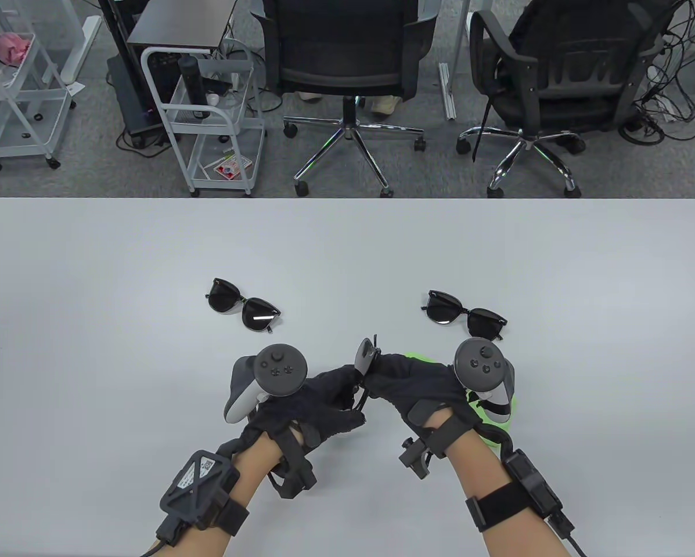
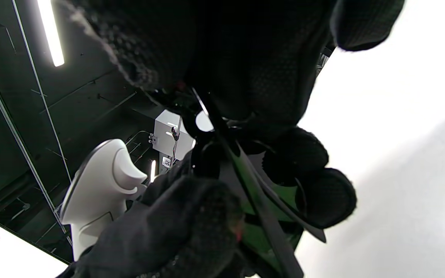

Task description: Dust sunglasses

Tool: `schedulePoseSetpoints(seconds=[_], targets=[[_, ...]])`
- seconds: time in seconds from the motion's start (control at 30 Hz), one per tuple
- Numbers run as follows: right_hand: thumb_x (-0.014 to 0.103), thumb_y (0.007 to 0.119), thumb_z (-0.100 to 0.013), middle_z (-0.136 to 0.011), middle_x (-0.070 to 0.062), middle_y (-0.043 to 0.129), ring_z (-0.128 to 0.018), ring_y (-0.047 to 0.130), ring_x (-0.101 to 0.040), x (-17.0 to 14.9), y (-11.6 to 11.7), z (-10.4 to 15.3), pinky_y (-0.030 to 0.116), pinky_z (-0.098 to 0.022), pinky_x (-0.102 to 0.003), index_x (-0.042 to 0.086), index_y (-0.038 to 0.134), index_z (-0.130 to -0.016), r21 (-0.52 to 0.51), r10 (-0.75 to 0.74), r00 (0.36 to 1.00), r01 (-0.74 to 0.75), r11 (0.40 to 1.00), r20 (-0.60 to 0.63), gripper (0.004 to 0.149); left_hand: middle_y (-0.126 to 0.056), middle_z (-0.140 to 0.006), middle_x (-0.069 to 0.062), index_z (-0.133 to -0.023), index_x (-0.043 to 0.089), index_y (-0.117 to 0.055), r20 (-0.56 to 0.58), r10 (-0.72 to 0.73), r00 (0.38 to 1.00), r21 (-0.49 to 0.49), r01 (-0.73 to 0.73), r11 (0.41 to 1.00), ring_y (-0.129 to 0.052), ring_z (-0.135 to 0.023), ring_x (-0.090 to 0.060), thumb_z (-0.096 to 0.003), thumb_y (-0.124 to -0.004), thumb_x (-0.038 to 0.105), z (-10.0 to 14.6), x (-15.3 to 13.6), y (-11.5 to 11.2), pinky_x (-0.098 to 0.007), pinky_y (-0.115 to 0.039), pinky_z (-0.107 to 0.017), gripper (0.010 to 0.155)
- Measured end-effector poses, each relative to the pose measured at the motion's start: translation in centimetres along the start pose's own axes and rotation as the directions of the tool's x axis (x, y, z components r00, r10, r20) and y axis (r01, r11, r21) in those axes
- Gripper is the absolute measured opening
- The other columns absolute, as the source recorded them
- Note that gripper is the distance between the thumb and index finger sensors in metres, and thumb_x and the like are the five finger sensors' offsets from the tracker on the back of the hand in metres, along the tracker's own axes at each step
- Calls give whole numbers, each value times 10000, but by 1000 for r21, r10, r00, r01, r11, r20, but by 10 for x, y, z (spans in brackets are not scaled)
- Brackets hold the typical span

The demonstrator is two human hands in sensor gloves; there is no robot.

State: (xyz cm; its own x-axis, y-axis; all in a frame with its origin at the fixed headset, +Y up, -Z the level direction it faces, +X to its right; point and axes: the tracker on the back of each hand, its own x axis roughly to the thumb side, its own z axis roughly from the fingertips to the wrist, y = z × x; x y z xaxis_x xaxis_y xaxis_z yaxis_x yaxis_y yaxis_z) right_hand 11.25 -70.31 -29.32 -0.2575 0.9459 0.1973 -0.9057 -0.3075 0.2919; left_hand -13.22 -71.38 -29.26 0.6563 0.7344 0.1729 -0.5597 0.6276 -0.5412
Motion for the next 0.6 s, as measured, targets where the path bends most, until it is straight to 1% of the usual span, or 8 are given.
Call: schedulePoseSetpoints(seconds=[0.07, 0.17, 0.23, 0.33, 0.4, 0.47, 0.57, 0.6], targets=[[372, 903, -404, -739, -75, 1018, -573, 1069, -271, -1, -1, 0, 711, -593, -606, 161, 909, -777, 0, -19, 1000, 19, 1000, -3, 429, -731, -1039, 91, -1036, 354, -586, 4, 5, 1000, -3, -5, 1000, -989, -891, -141, -304, -883, 639, 0, 0, 0, -413, -682, -752, 840], [370, 910, -399, -734, -67, 1023, -574, 1072, -261, -3, -2, 0, 709, -597, -605, 167, 912, -773, 1, -72, 997, 72, 997, -5, 425, -731, -1039, 91, -1035, 359, -588, 16, 55, 998, -8, -54, 998, -987, -894, -137, -304, -885, 641, 1, 0, 2, -409, -683, -753, 838], [362, 906, -402, -727, -59, 1028, -568, 1071, -266, -5, -4, 0, 709, -598, -604, 172, 917, -765, 1, -78, 997, 78, 997, -11, 409, -726, -1040, 94, -1034, 360, -585, 22, 67, 998, -10, -67, 998, -986, -896, -135, -305, -883, 638, 1, -1, 3, -407, -684, -753, 835], [365, 902, -408, -725, -55, 1027, -564, 1070, -265, -12, -10, 2, 708, -597, -604, 173, 916, -763, -18, -108, 993, 108, 994, -43, 404, -721, -1041, 97, -1034, 365, -579, 24, 92, 995, 10, -92, 996, -984, -899, -132, -306, -879, 642, 4, -3, 7, -402, -685, -754, 835], [375, 892, -421, -730, -60, 1021, -567, 1066, -268, -18, -14, 4, 709, -595, -601, 169, 907, -771, -58, -166, 983, 162, 985, -74, 407, -714, -1042, 98, -1035, 362, -570, 28, 157, 987, 38, -158, 987, -984, -900, -129, -310, -871, 646, 6, -6, 12, -397, -685, -755, 835], [370, 889, -428, -735, -72, 1015, -571, 1060, -276, -24, -17, 6, 705, -594, -604, 158, 902, -777, -94, -255, 962, 246, 965, -96, 408, -705, -1045, 102, -1036, 365, -558, 42, 234, 971, 86, -236, 968, -981, -906, -115, -312, -863, 655, 9, -9, 19, -388, -686, -759, 838], [368, 880, -436, -746, -77, 1004, -581, 1050, -288, -32, -21, 9, 698, -594, -610, 149, 891, -783, -129, -317, 940, 302, 945, -124, 411, -690, -1046, 113, -1033, 371, -539, 65, 363, 930, 161, -369, 915, -976, -914, -98, -313, -853, 667, 14, -16, 28, -373, -686, -765, 840], [368, 877, -439, -749, -81, 1001, -586, 1051, -280, -34, -21, 9, 696, -596, -609, 143, 886, -786, -134, -325, 937, 308, 942, -128, 414, -688, -1045, 116, -1031, 374, -534, 68, 385, 921, 173, -391, 904, -978, -913, -95, -310, -851, 671, 15, -17, 29, -369, -687, -766, 841]])
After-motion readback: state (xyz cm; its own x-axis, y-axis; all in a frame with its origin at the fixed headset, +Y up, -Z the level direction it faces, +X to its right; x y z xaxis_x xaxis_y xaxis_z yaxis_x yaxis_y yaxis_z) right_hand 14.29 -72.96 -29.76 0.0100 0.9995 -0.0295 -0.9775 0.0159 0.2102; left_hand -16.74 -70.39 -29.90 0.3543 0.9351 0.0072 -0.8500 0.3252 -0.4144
